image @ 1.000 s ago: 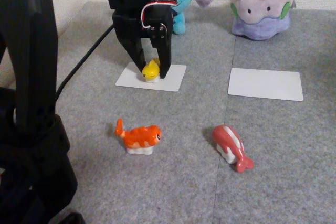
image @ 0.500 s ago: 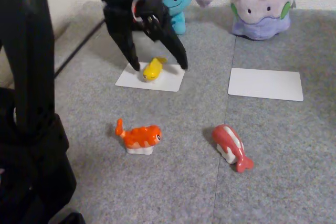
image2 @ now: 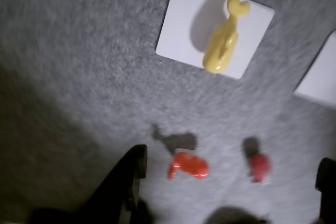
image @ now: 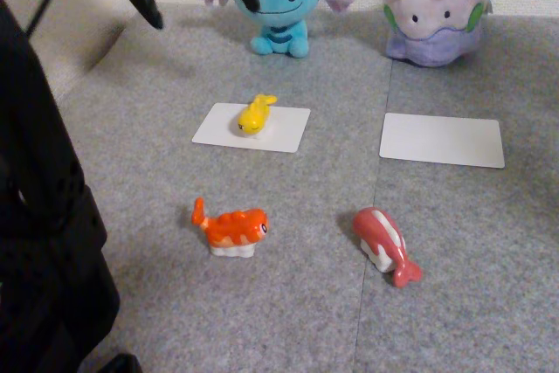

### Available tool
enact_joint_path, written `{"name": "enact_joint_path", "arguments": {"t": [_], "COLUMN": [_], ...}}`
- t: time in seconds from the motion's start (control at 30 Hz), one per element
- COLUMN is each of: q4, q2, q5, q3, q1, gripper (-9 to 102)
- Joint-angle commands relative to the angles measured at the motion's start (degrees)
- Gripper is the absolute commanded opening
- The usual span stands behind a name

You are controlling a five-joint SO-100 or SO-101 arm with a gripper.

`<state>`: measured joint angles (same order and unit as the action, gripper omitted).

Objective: Wooper wants to eat egg sudhi, and Goomy wants to eat shrimp sushi

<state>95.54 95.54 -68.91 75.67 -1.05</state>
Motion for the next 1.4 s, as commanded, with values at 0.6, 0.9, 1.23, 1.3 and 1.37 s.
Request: {"name": "enact_joint_path", "arguments": {"t": [0.6,0.9,1.23,1.3,1.37], "q4": [1.8,1.8,-3.2,-3.3,-4.6], "q2": [35.1,37.8,35.9,32.7,28.5], "q5": [52.0,79.7,96.9,97.0,96.9], "q3": [41.5,50.1,50.2,50.2,50.2], "q1": [-9.7,-21.8,-30.5,-29.9,-29.9], "gripper": [37,37,37,37,37]}}
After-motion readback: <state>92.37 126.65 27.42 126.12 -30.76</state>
